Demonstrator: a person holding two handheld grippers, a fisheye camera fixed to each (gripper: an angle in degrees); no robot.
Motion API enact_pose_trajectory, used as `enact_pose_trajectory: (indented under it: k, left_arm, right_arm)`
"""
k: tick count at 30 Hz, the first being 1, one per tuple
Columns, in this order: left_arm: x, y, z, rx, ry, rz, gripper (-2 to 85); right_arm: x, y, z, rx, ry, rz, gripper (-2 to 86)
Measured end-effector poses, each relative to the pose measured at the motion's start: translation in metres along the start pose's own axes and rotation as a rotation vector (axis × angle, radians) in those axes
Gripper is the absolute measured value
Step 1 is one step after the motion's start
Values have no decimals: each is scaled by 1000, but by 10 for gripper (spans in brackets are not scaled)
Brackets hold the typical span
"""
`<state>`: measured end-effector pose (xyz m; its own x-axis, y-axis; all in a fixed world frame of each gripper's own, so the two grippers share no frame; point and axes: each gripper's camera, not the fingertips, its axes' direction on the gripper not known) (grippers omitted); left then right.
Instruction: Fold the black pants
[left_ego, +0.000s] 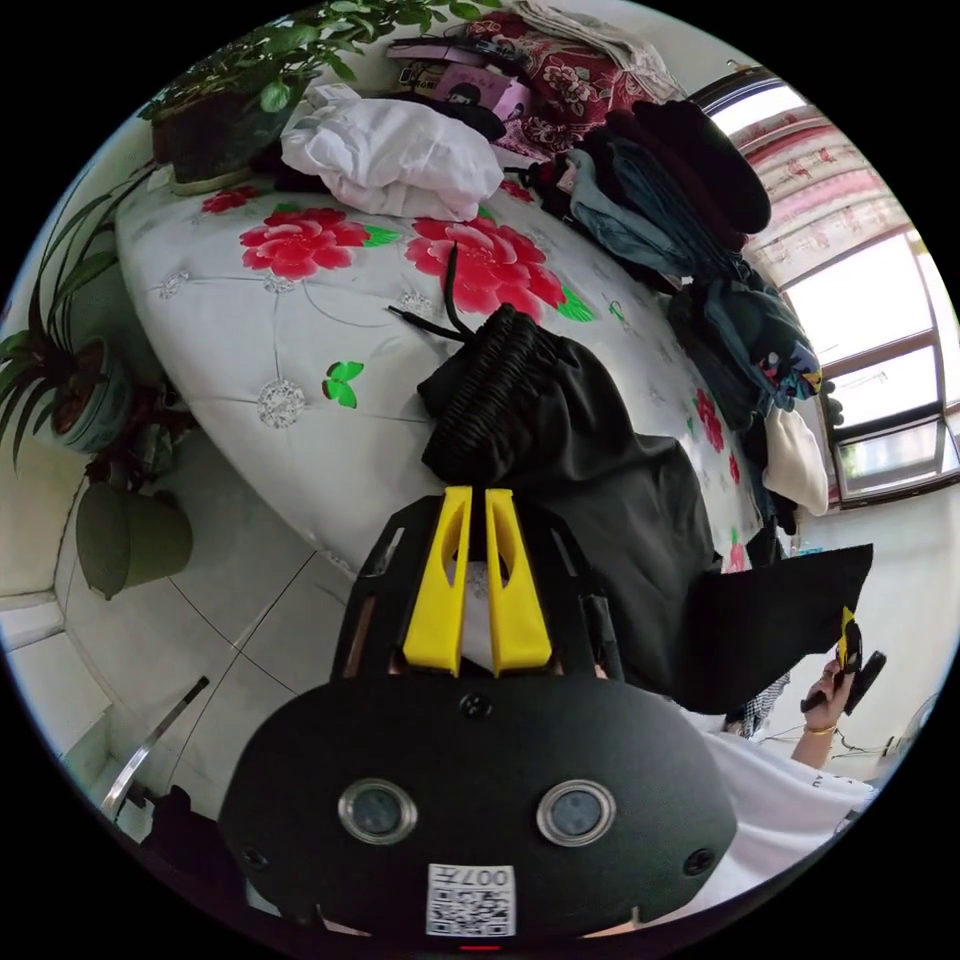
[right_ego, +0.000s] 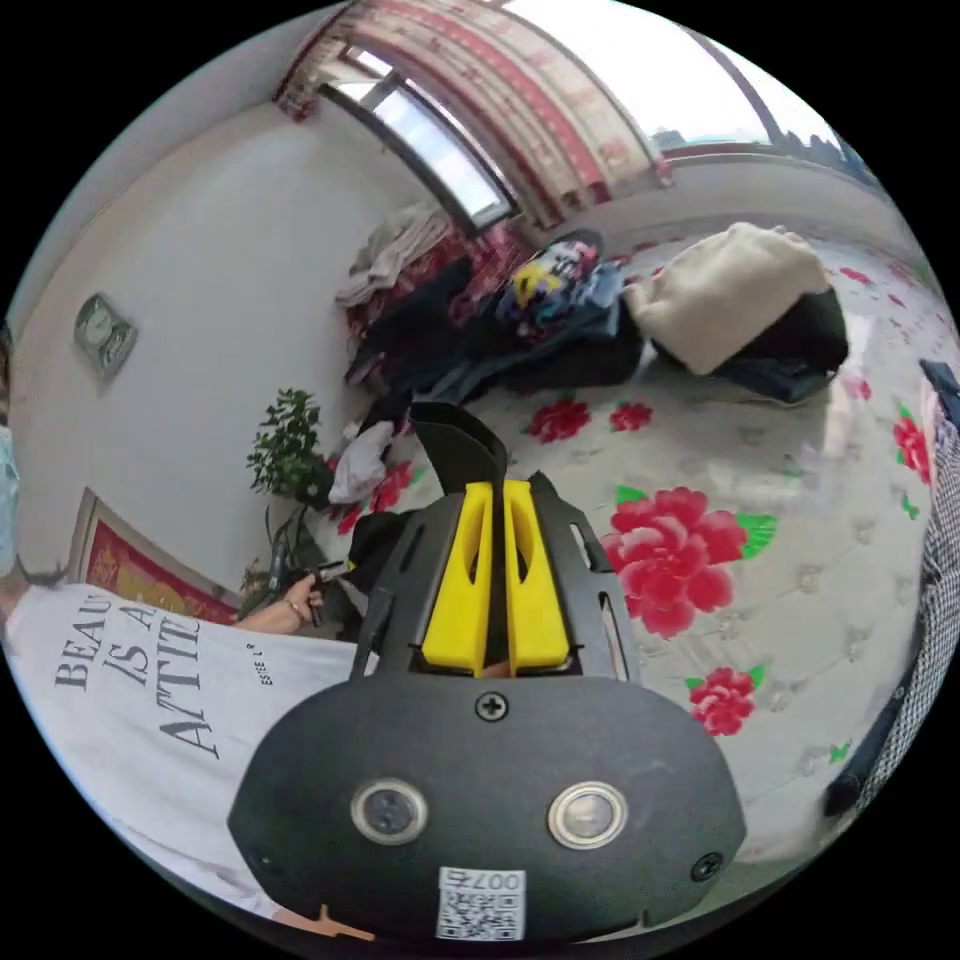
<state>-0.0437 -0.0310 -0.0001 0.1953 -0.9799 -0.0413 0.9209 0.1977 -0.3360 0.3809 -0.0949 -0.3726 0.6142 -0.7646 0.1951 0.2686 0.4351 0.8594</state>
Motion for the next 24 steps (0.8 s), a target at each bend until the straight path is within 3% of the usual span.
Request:
enact_pose_trajectory:
  k: [3, 6, 11, 17, 20, 24]
  left_arm:
    - [-4, 3, 2, -8, 42, -11, -1]
    - [-8, 8, 6, 4, 67, -29, -2]
    - [-9, 6, 4, -5, 65, -42, -2]
    - [-6, 7, -5, -11, 50, -16, 0]
    - [-6, 9, -4, -17, 32, -14, 4]
    - [-5, 11, -1, -18, 16, -7, 27]
  right_arm:
    - [66, 28, -86, 163, 246, 201, 38]
    - [120, 74, -109, 83, 363, 385, 56]
    - [149, 157, -78, -5, 341, 570, 68]
    - [172, 193, -17, -59, 115, 727, 80]
    - [175, 183, -7, -16, 193, 729, 75]
    - [161, 155, 20, -94, 471, 667, 40]
